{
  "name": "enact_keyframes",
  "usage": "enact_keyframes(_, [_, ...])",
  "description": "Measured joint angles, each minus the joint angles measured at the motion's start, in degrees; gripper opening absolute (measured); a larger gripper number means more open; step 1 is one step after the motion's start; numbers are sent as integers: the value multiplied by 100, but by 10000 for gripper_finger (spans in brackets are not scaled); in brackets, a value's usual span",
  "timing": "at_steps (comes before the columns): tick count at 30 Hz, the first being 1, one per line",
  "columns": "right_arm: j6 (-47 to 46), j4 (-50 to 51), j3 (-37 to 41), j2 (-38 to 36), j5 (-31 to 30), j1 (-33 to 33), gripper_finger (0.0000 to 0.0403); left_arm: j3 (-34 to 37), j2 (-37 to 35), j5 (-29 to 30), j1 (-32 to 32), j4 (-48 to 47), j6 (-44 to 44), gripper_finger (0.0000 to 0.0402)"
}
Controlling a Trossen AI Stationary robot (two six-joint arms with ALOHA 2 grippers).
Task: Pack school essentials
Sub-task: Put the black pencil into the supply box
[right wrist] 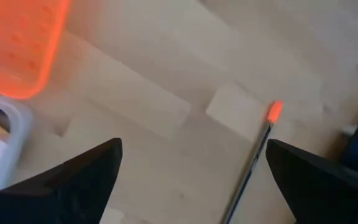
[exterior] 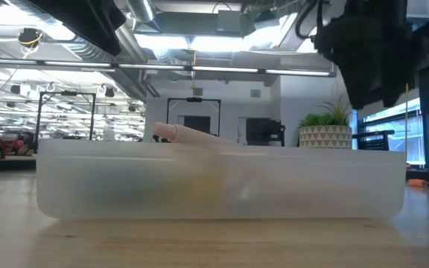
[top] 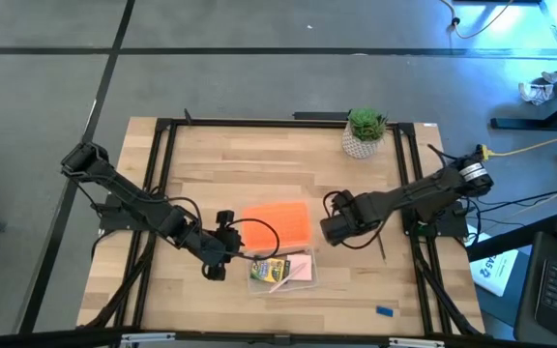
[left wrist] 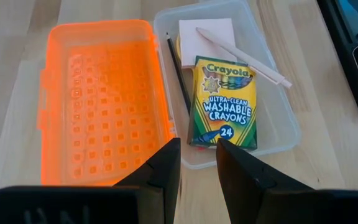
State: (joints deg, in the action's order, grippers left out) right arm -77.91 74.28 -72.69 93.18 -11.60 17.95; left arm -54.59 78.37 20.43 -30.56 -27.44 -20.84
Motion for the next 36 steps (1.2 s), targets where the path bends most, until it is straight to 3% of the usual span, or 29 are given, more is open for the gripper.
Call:
enact_keyframes(10, [169,-548,1291,-110,1124,-522,398,0,0,7,0,3,-1,96])
enact_keyframes(17, [670,-1039,2003,-155,1406,-933,398,0,0,9,0,7,-4,96])
enact_keyframes(28, [1974,-1372,2462,-157,2019,-1740,398,0,0,9,2,18,-9,96])
enact_keyframes(36, [2632,-1790,2927,-157,2141,-2228,398,0,0,9,2,20,-11,96])
